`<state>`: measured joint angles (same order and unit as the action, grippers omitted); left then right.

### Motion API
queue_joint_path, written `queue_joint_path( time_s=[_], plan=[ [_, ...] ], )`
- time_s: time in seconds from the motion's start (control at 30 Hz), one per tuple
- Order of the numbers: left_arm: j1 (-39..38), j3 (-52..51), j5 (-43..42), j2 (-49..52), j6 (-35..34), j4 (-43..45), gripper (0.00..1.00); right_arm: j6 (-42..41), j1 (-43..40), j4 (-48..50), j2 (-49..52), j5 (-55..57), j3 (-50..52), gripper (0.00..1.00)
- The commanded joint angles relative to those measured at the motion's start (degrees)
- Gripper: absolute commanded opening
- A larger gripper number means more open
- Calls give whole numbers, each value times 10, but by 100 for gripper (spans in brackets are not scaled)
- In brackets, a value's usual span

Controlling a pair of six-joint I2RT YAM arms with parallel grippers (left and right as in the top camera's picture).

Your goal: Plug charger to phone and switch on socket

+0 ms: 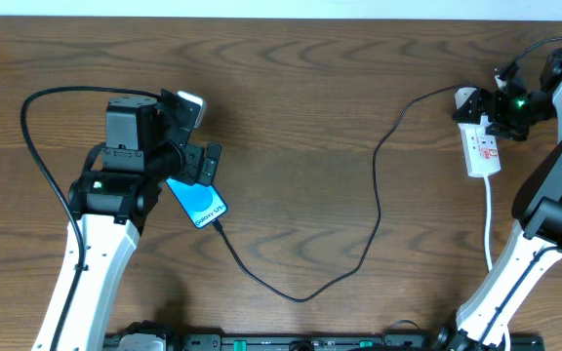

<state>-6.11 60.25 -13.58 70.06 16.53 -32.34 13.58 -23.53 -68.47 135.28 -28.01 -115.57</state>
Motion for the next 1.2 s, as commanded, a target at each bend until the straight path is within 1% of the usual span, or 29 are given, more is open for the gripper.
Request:
queue_joint_path(
  time_s=[0.0, 0.17, 0.3, 0.57, 0.8, 1.17],
  plan=[
    [-1, 15, 2, -1, 2, 0, 98, -3, -5, 12, 7, 39, -19, 99],
    [-1, 15, 2, -1, 2, 0, 98, -3, -5, 6, 7, 4, -40, 99],
    [-1, 15, 2, -1, 2, 0, 98, -6, -5, 0, 7, 2, -52, 99],
    [-1, 15, 2, -1, 2, 0, 98, -7, -5, -8, 7, 3, -50, 99],
    [-1, 15, 2, -1, 2, 0, 98, -11, 2, 2, 8, 3, -29, 99],
    [-1, 15, 2, -1, 2, 0, 98, -13, 12, 5, 8, 2, -26, 99]
  ],
)
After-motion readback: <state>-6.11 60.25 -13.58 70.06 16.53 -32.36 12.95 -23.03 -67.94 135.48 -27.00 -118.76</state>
